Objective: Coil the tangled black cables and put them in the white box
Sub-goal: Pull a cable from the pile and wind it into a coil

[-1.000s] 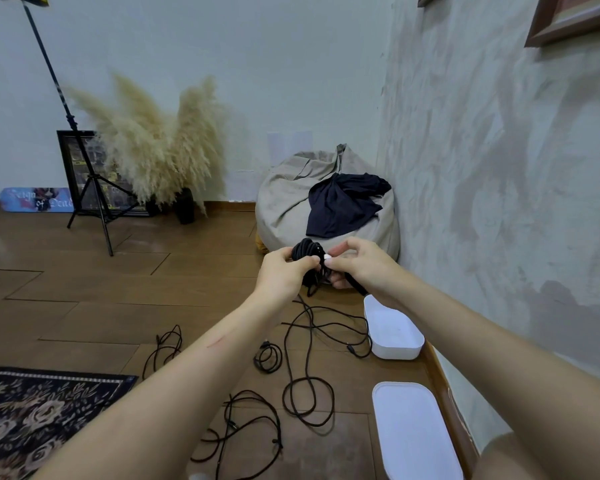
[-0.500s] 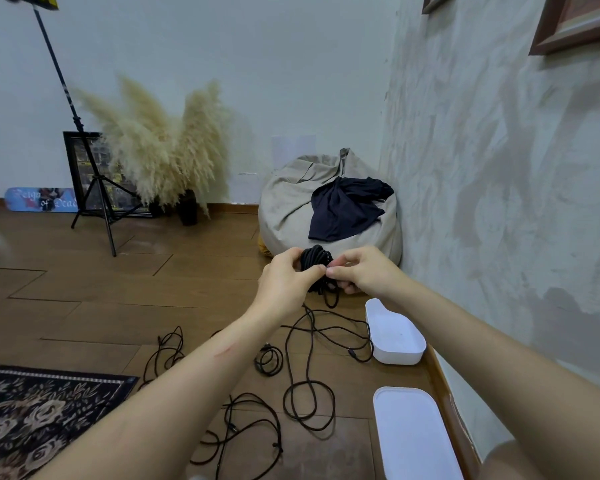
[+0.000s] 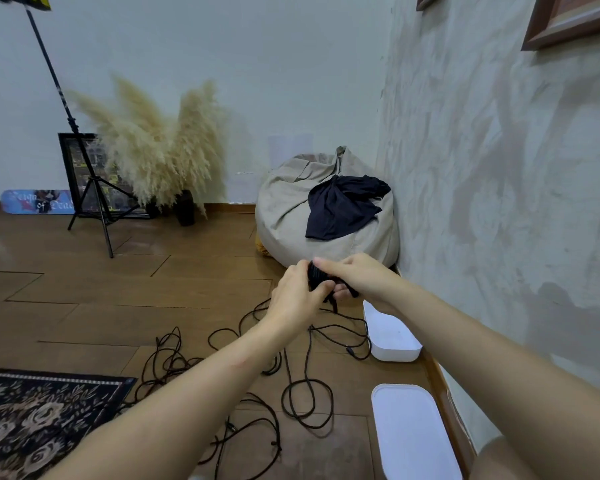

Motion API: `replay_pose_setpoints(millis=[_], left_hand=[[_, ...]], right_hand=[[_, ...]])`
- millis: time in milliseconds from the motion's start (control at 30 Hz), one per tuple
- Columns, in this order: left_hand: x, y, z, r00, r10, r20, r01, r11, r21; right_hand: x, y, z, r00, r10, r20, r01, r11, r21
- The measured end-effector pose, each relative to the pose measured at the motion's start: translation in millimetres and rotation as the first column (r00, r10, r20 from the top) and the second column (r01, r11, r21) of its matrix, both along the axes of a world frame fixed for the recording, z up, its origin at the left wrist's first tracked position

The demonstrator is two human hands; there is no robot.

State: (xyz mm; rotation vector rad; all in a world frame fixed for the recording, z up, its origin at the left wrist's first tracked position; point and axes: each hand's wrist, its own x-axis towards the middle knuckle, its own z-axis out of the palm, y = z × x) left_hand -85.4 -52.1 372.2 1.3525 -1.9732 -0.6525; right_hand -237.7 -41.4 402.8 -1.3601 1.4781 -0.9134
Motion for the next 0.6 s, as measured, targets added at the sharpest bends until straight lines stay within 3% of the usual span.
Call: replay_pose_setpoints(millis=[67,200,367,600], left_hand=[[-5.7,5.1,-4.5,0.999,-0.038,0.011,0.038,0.999,0.020],[-5.9,2.3,-6.7,0.988,-0.146,-0.057,0.150,0.985,0.083],[-2.5,-17.0,-16.9,0.969,-0.035,-0.246,0.057,0.995,0.082],[0.3,-25.6,-31.2,0.985,-0.027,-0.171,0.030,1.000,0.011]], right_hand=[[-0.5,-2.8,-5.5,0.989,-0.073,-0.129,0.067,0.997,-0.048],[-5.9,-5.1,-8.7,0.983,-0.128,-0.128,0.117,0.989,-0.094],[-8.8,-6.1,-8.7,0.985,-0.107,-0.138,0.091,0.989,-0.118],[-7.6,-13.7,-18.6,0.974,-0.003,-0.227,-0.015,0.997,-0.080]])
